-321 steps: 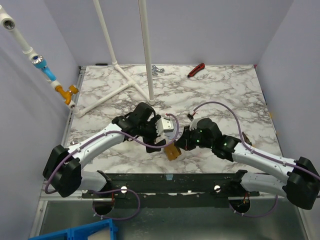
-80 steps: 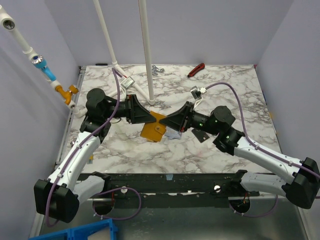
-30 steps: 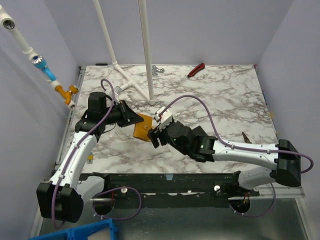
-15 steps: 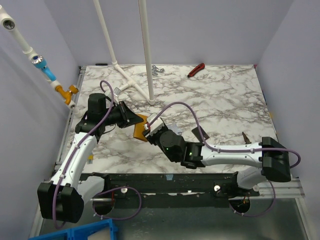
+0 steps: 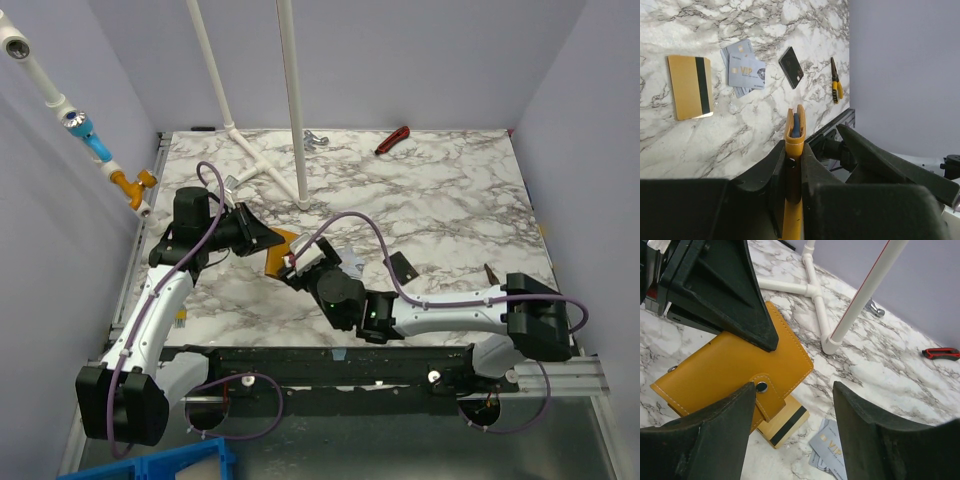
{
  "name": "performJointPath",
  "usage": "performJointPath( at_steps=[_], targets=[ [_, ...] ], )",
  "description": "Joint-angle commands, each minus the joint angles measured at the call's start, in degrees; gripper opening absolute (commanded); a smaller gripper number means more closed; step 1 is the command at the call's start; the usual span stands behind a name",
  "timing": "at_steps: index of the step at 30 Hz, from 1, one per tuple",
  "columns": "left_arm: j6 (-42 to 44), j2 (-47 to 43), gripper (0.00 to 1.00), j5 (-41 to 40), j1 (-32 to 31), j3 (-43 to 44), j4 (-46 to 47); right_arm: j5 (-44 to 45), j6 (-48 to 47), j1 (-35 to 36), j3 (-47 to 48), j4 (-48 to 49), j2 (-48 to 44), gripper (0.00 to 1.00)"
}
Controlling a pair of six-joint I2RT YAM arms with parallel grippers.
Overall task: Put the credit cards into the card holder
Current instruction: Open the card holder.
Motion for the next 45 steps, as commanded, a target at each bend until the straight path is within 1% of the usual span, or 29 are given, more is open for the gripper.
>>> performJointPath(
  at_steps=[1, 6, 12, 17, 20, 23, 24, 26, 28, 32, 34, 35, 36, 38, 39, 42, 45],
  targets=[
    [-0.7, -1.3, 0.00, 1.6, 0.3, 1.5, 0.6, 1.3, 2.3, 0.3, -1.7, -2.6, -3.5, 0.68],
    [-0.8, -1.0, 0.00, 1.7, 0.2, 2.3, 0.4, -2.0, 4.0, 0.4, -1.9, -5.9, -4.2, 0.70],
    [-0.8, -1.1, 0.00, 1.6, 0.3, 2.2, 0.2, -5.2, 4.3, 0.9, -2.8, -6.4, -3.6, 0.73],
    [-1.8, -1.1, 0.00, 2.3, 0.5, 2.2, 0.4, -3.7, 2.1, 1.2, -2.2, -4.7, -1.1, 0.73],
    [-2.8, -1.0, 0.00, 2.8, 0.5, 1.9, 0.6, -3.1, -0.2, 1.2, -1.5, -3.1, 0.9, 0.70],
    [-4.6, -1.1, 0.00, 3.7, 0.6, 1.0, 1.7, 1.2, -3.6, 1.3, -0.5, 1.2, 4.0, 0.63],
    [-5.6, -1.2, 0.00, 4.3, 0.6, 0.6, 2.5, 3.0, -5.4, 1.3, -0.5, 4.6, 5.2, 0.59],
    [-7.3, -1.6, 0.00, 5.6, 0.6, -0.3, 3.8, 4.2, -7.5, 1.3, 0.3, 8.0, 6.8, 0.54],
    [-7.9, -1.9, 0.00, 5.9, 0.7, -0.7, 4.3, 4.2, -7.9, 1.3, 1.2, 9.2, 7.6, 0.51],
    [-7.9, -2.8, 0.00, 6.4, 1.0, -1.2, 4.5, 4.3, -6.5, 1.3, 1.0, 10.4, 7.9, 0.40],
    [-7.9, -3.0, 0.00, 6.4, 1.0, -1.6, 4.7, 4.4, -5.6, 1.3, 0.8, 10.7, 7.7, 0.27],
    [-7.9, -3.1, 0.00, 6.4, 1.0, -1.7, 4.7, 4.6, -5.3, 1.4, 0.7, 10.9, 7.7, 0.18],
    [-8.1, -3.1, 0.00, 6.4, 1.0, -1.8, 4.7, 4.6, -4.7, 1.4, 0.7, 10.8, 7.5, 0.12],
    [-8.4, -3.2, 0.00, 6.6, 1.1, -1.8, 4.9, 3.3, -3.8, 1.4, 0.8, 9.5, 7.2, 0.06],
    [-8.3, -3.2, 0.00, 6.6, 1.0, -1.6, 4.9, 3.0, -3.5, 1.4, 1.0, 9.0, 7.0, 0.01],
    [-7.8, -3.2, 0.00, 6.6, 1.0, -1.2, 4.3, 3.6, -3.6, 1.6, 0.8, 10.0, 6.7, 0.01],
    [-7.7, -3.3, 0.00, 6.5, 1.1, -1.4, 4.2, 6.2, -4.9, 1.9, 0.7, 12.9, 6.2, 0.01]
  ],
)
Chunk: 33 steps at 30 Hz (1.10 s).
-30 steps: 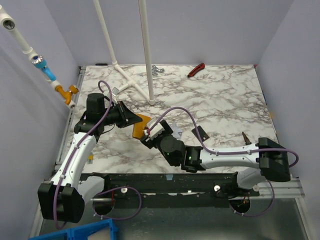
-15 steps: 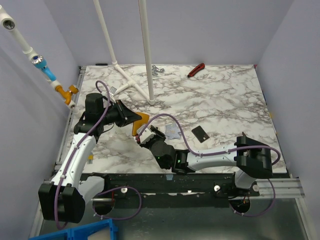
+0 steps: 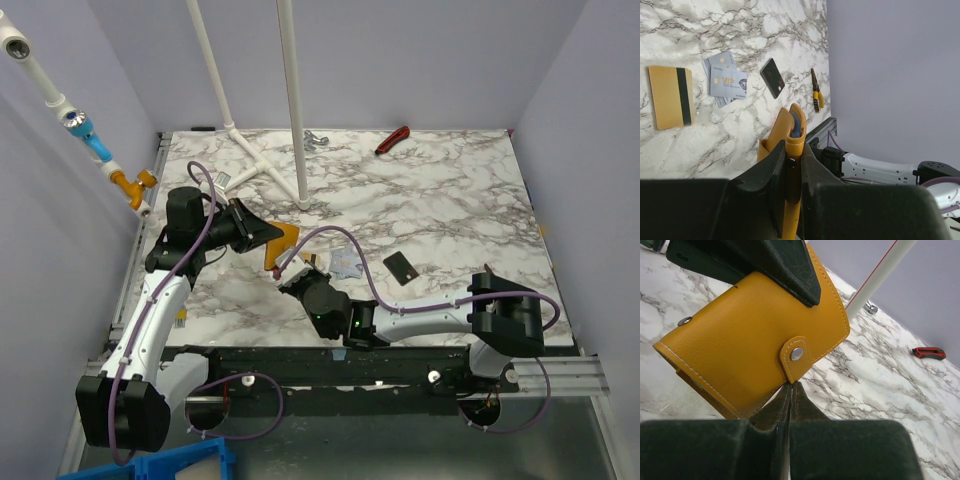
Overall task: Put the credit cards into the card holder
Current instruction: Open the card holder.
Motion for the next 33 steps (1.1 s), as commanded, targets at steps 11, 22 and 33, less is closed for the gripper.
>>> performJointPath(
  at_steps=[11, 22, 33],
  targets=[
    [-0.2, -1.7, 0.00, 4.3, -0.3, 0.2, -1.6, 9.5, 0.6, 0.6, -1.0, 16.6, -3.3, 0.01],
    [-0.2, -2.1, 0.00, 4.7, -0.2, 0.0, -1.4, 9.5, 12.8, -1.8, -4.1, 13.9, -9.2, 0.01],
    [-0.3, -1.9, 0.00, 5.2, -0.1, 0.5, -0.8, -0.6, 24.1, -4.1, -5.6, 1.1, -15.2, 0.01]
  ],
)
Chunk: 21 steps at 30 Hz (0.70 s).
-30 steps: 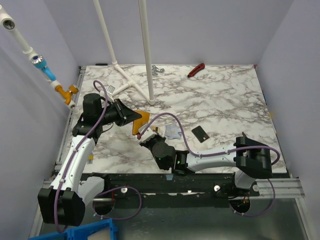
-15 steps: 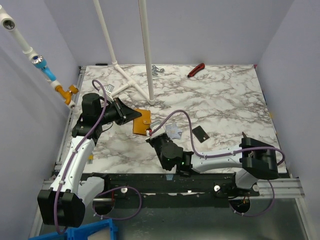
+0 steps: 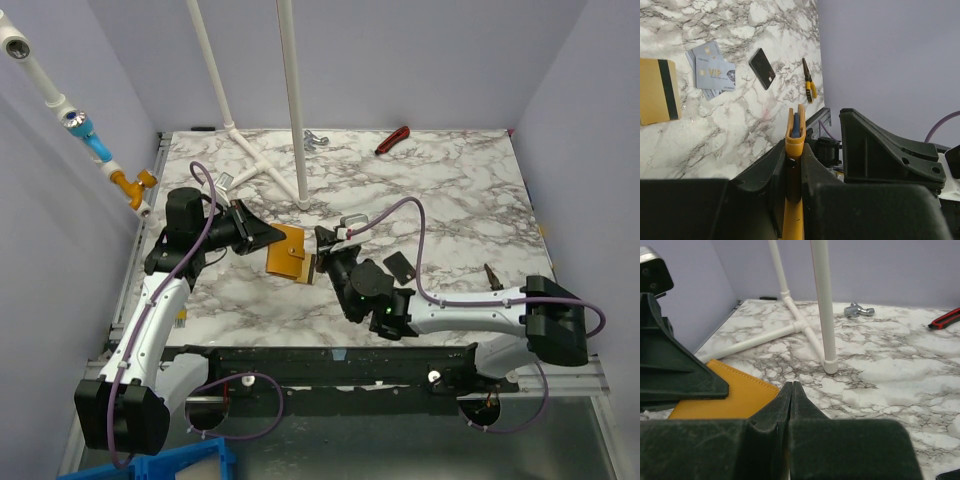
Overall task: Put the credit cards into the card holder
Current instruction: Open the card holder.
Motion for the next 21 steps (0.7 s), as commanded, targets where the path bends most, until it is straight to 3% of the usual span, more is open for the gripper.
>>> performJointPath(
  at_steps=[1, 5, 8, 10, 12, 21],
  targets=[
    [0.0, -0.9, 0.00, 2.3, 0.1, 0.5, -0.7, -7.3, 5.0, 0.0, -1.6, -7.5, -3.4, 0.05],
    [0.5, -0.7, 0.00, 2.0, 0.2, 0.9, -1.3, -13.4, 2.2, 0.1, -3.2, -10.5, -7.2, 0.33],
    [0.9, -0.5, 0.00, 1.6, 0.3, 1.1, -1.7, -15.9, 0.3, 0.1, -2.0, -13.9, -8.0, 0.47],
    [1.2, -0.5, 0.00, 1.4, 0.3, 1.4, -2.0, -17.8, -0.5, 0.2, -0.4, -17.0, -7.8, 0.66],
    [1.4, -0.4, 0.00, 1.4, 0.4, 1.6, -2.3, -19.5, -3.6, 0.8, 0.8, -18.6, -7.1, 0.76],
    [1.3, -0.2, 0.00, 1.4, 0.5, 1.5, -2.5, -17.6, -11.9, 3.7, 2.6, -19.1, -2.5, 0.74]
  ],
)
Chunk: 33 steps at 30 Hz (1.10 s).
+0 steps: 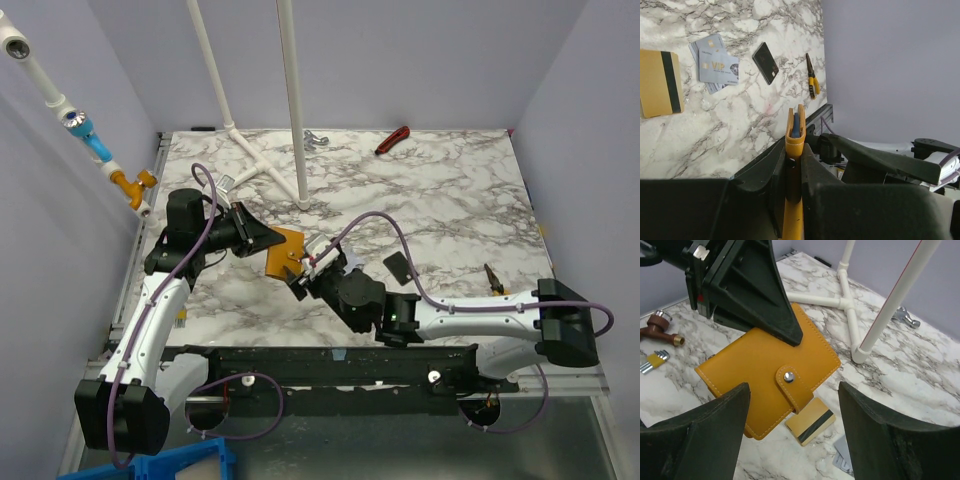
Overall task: Put the credit cards into the card holder
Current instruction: Open the card holder.
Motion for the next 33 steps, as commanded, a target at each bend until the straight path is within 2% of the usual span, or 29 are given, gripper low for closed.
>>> performJointPath(
  at_steps=[1, 5, 12, 15, 18, 23, 25, 31, 33],
  targets=[
    [0.2, -0.2, 0.00, 1.1, 0.4, 1.4, -0.3, -1.3, -4.5, 0.6, 1.3, -1.8, 1.7, 0.73],
    [-0.3, 0.1, 0.00, 1.7, 0.5, 1.5, 0.1, 2.0, -6.0, 0.6, 1.8, 0.6, 5.1, 0.70],
    [-1.9, -0.4, 0.00, 2.9, 0.7, 1.0, 0.8, 8.7, -11.0, 0.6, 2.1, 13.1, 11.4, 0.60],
    [-3.6, -0.5, 0.00, 3.6, 1.0, 0.2, 2.1, 12.1, -12.5, 0.8, 3.6, 15.9, 14.6, 0.52],
    [-3.8, -0.7, 0.00, 3.8, 1.1, -0.3, 2.5, 14.8, -17.5, 1.1, 1.7, 27.7, 16.4, 0.46],
    [-3.7, -0.9, 0.00, 3.4, 1.1, -1.0, 2.4, 16.7, -25.8, 1.3, 2.8, 40.4, 20.8, 0.40],
    [-3.4, -0.9, 0.00, 3.2, 1.2, -0.9, 2.1, 17.3, -29.4, 1.5, 3.8, 44.3, 22.7, 0.35],
    [-0.2, -0.9, 0.00, 1.7, 1.1, 0.3, -0.8, 20.2, -38.2, 1.8, 5.0, 61.0, 26.2, 0.01],
    [0.9, -0.9, 0.00, 1.2, 1.1, 1.4, -1.9, 21.7, -40.4, 1.7, 5.9, 65.7, 27.5, 0.01]
  ],
)
